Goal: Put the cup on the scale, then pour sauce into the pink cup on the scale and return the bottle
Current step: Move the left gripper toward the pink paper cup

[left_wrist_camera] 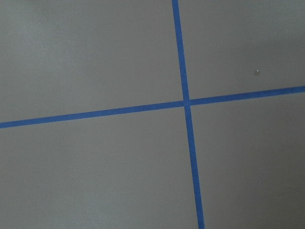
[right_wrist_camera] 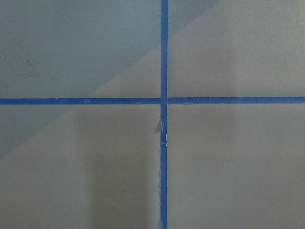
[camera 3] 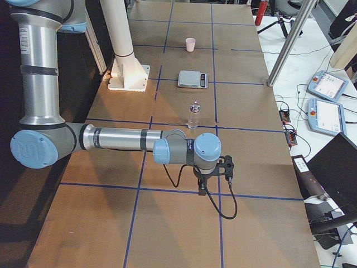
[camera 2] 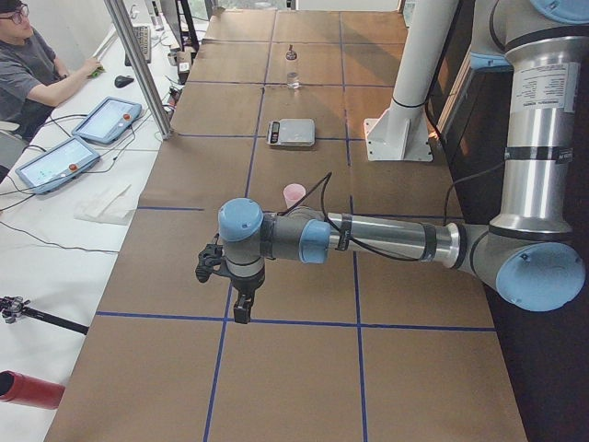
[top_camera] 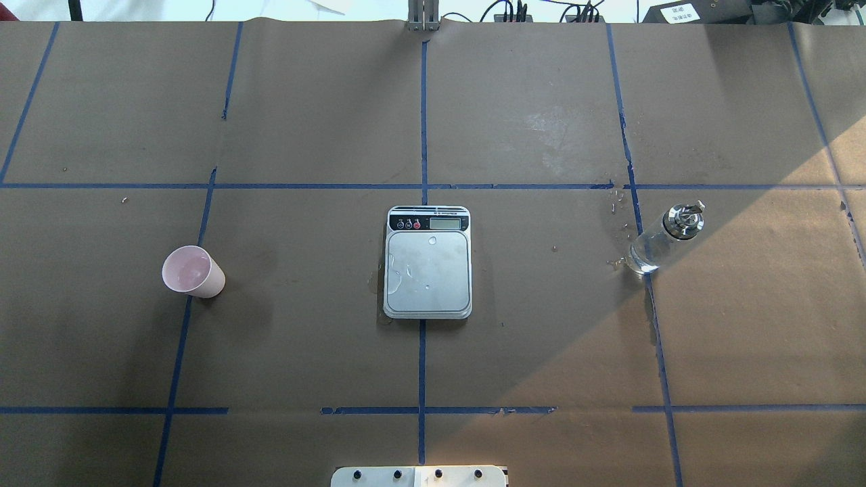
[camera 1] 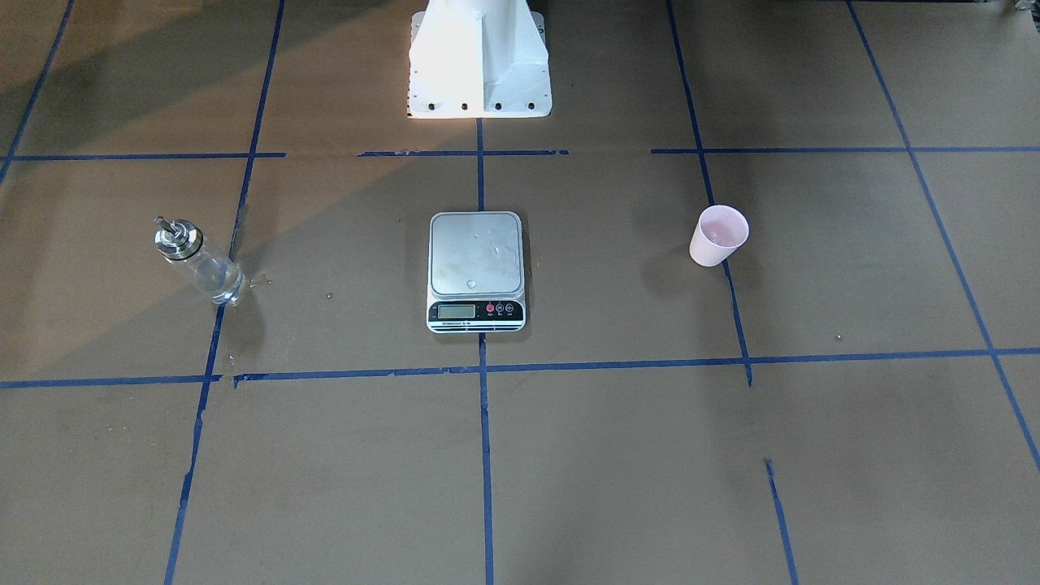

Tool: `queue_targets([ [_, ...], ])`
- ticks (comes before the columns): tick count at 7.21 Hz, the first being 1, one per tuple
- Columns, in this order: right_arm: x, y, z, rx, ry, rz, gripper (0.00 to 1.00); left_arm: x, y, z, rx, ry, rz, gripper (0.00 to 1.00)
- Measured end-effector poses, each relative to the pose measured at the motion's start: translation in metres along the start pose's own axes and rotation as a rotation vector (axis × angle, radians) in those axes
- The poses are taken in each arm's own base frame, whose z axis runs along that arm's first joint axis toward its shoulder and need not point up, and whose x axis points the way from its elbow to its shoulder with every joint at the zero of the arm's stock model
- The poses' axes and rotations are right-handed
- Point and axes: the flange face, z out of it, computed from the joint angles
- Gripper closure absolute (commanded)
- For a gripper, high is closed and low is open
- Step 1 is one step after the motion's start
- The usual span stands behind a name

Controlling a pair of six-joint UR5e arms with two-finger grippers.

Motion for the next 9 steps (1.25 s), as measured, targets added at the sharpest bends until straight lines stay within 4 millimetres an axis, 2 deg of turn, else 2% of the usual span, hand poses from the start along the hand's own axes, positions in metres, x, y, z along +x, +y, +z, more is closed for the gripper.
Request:
queue_targets([
  [2, -0.006, -0.005, -0.006, 0.013, -0.001, -0.010, 0.00, 0.007, -0.002, -0.009, 0.016, 0.001, 0.014, 0.00],
  [3, -0.009, -0.006, -0.009, 0.018, -0.002, -0.015, 0.00, 0.025, -0.008, -0.029, 0.059, 0.001, 0.053, 0.00],
  [4, -0.011, -0.007, -0.011, 0.022, -0.003, -0.020, 0.00, 0.058, -0.023, -0.053, 0.119, 0.004, 0.124, 0.00],
  [5, -0.013, -0.007, -0.012, 0.025, -0.003, -0.024, 0.00, 0.100, -0.041, -0.068, 0.167, 0.032, 0.196, 0.00],
  [6, -0.015, -0.008, -0.014, 0.029, -0.004, -0.028, 0.00, 0.136, -0.047, -0.072, 0.190, 0.081, 0.221, 0.00],
  [8, -0.018, -0.008, -0.016, 0.034, -0.006, -0.035, 0.00, 0.205, -0.048, -0.064, 0.196, 0.173, 0.118, 0.00],
  [9, -0.019, -0.008, -0.017, 0.035, -0.007, -0.037, 0.00, 0.246, -0.045, -0.048, 0.180, 0.208, 0.054, 0.00],
])
